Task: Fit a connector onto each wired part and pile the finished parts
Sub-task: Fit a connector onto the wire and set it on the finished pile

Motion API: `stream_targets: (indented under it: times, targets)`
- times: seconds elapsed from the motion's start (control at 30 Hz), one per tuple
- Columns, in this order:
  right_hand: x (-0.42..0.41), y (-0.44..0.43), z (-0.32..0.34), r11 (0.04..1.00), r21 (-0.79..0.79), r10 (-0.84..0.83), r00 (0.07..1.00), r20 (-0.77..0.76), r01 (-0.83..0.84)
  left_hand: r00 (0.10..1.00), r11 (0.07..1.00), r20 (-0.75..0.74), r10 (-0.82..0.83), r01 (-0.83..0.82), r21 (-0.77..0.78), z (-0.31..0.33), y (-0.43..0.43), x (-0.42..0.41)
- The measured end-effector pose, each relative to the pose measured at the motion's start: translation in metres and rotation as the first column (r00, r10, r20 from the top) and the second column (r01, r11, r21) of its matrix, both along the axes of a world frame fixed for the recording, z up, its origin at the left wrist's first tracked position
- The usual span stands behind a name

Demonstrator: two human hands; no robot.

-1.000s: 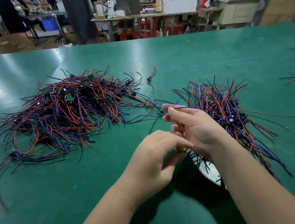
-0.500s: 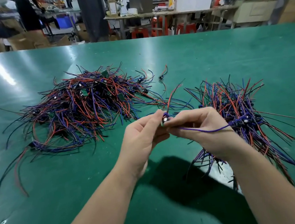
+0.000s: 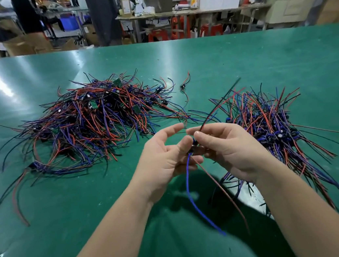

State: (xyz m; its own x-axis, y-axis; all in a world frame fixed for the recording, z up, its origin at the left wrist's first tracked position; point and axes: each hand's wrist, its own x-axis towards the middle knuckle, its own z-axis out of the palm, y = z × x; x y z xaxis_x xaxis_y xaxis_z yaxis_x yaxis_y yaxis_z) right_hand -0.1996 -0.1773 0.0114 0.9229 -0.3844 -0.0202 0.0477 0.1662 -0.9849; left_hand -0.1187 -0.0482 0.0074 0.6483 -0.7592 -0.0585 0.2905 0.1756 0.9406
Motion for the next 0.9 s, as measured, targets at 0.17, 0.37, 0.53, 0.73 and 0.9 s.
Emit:
stream_targets:
  times: [0.17,0.37,0.53,0.73,0.9]
  targets:
    - [0.000,-0.004,-0.004,0.987,-0.144,-0.078,0.997,0.003,0.078,1.000,0.993,-0.009,-0.019,0.020,0.114,-0.002,0.000,0.000]
    - [-0.005,-0.025,0.008,0.937,0.078,-0.344,0.938,0.040,0.340,0.982,0.960,0.007,-0.188,0.183,0.212,-0.004,0.005,0.002]
    - [-0.017,-0.050,0.014,0.828,0.249,-0.526,0.850,0.034,0.502,0.917,0.882,-0.019,-0.399,0.389,0.265,-0.008,0.004,-0.006]
    - [-0.017,-0.048,0.015,0.828,0.190,-0.541,0.840,0.030,0.527,0.903,0.865,-0.003,-0.429,0.412,0.287,-0.006,0.010,-0.001]
    - [-0.014,-0.047,0.016,0.876,0.264,-0.396,0.915,-0.081,0.403,0.980,0.943,0.019,-0.200,0.188,0.273,-0.010,0.002,0.001]
